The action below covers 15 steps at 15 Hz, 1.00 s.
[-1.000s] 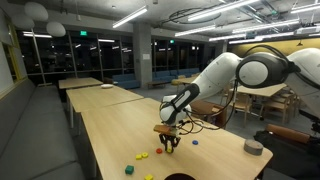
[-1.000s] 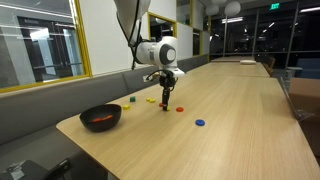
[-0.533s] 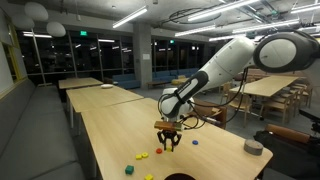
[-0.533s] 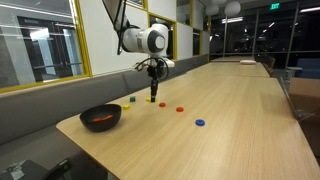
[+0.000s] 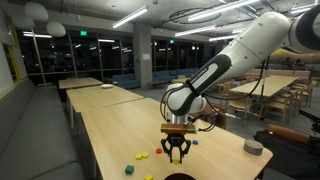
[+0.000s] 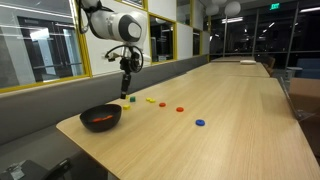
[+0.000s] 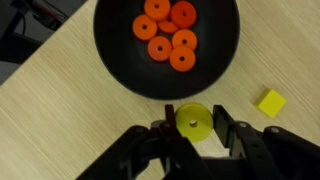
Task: Pick up the yellow and orange object from the table and put them in the bowl
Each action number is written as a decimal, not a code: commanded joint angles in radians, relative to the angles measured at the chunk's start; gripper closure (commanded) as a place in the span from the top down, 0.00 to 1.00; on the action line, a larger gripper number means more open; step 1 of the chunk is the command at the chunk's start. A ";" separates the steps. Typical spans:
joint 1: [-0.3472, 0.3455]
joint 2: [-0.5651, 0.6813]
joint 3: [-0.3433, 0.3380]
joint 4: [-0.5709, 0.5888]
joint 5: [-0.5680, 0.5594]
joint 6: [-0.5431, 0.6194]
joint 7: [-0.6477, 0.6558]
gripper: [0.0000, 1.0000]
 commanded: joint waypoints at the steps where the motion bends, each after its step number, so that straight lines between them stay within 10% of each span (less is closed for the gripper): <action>1: 0.027 -0.117 0.025 -0.132 0.055 -0.012 -0.029 0.25; 9: 0.069 -0.165 0.067 -0.235 0.090 -0.017 -0.023 0.24; 10: 0.072 -0.159 0.068 -0.235 0.083 -0.018 -0.014 0.67; 15: 0.076 -0.135 0.066 -0.229 0.073 -0.031 -0.008 0.97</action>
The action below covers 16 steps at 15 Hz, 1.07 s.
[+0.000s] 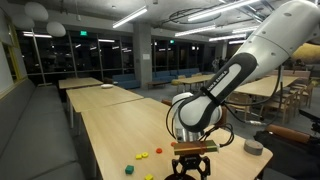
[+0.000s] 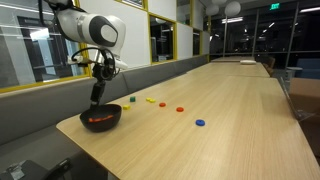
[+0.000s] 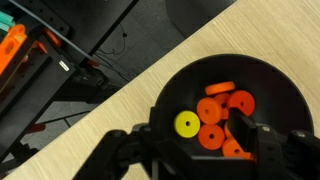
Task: Pick up the yellow and orange object from the table and put them in the bowl
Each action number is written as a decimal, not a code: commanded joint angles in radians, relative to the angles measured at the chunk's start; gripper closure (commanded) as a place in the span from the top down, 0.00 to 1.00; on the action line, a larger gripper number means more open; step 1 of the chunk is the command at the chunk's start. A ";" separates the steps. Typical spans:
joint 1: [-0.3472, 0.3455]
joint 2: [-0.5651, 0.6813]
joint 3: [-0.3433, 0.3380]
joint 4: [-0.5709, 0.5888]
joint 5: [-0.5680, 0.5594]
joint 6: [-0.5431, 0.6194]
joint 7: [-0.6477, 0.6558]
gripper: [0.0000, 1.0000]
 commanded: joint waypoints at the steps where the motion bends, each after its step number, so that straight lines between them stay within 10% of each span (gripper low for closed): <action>1: 0.003 -0.007 -0.001 0.000 0.007 -0.021 -0.001 1.00; 16: -0.006 0.202 -0.102 0.296 -0.280 0.058 0.024 1.00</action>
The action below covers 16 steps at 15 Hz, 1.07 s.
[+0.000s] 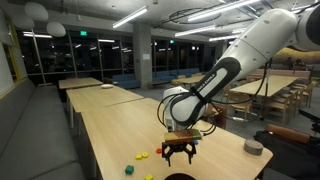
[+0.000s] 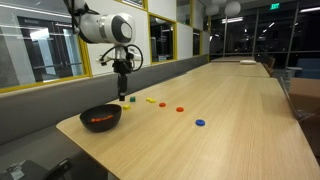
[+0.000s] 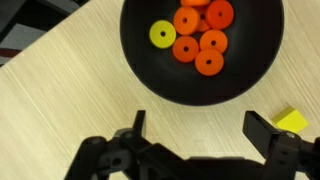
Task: Pick up the yellow and orange object from the table and put them in the bowl
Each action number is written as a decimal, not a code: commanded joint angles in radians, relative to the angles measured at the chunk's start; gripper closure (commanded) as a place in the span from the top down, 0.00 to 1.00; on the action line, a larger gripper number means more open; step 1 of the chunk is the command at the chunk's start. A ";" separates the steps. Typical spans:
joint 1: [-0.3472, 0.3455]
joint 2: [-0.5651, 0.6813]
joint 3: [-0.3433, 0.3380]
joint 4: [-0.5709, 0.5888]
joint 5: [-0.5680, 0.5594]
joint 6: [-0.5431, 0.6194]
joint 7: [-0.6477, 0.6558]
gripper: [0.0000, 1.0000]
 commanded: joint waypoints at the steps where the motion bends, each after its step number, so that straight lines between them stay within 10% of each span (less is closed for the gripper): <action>1: 0.000 0.123 -0.036 0.148 -0.046 0.025 0.007 1.00; 16: 0.013 0.477 -0.167 0.543 -0.057 0.073 0.060 1.00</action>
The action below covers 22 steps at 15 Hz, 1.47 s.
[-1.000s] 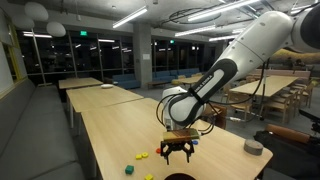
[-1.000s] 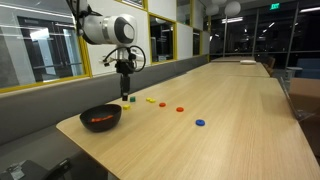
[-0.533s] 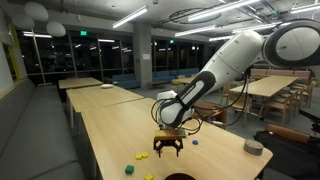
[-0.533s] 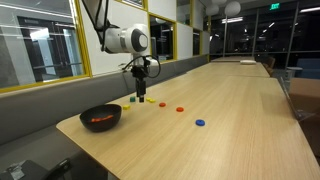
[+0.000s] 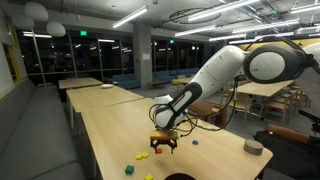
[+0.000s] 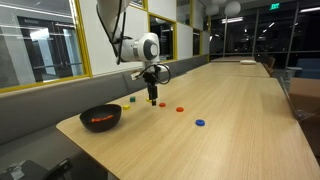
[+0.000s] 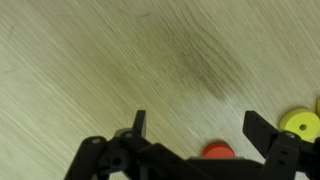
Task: Pick up the yellow and orange object from the table and put them in the bowl
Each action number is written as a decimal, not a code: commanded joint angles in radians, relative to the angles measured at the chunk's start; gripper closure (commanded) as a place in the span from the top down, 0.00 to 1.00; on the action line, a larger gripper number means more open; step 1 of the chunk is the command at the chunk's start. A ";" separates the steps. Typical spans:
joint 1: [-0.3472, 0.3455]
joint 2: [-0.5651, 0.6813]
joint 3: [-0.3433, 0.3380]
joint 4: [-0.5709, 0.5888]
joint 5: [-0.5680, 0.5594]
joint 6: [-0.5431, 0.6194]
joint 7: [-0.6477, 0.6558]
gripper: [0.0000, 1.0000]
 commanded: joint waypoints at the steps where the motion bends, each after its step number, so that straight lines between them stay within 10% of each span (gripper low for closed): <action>1: 0.009 0.097 -0.025 0.138 -0.006 -0.022 0.040 1.00; 22: -0.101 0.267 0.029 0.419 0.118 -0.220 -0.010 1.00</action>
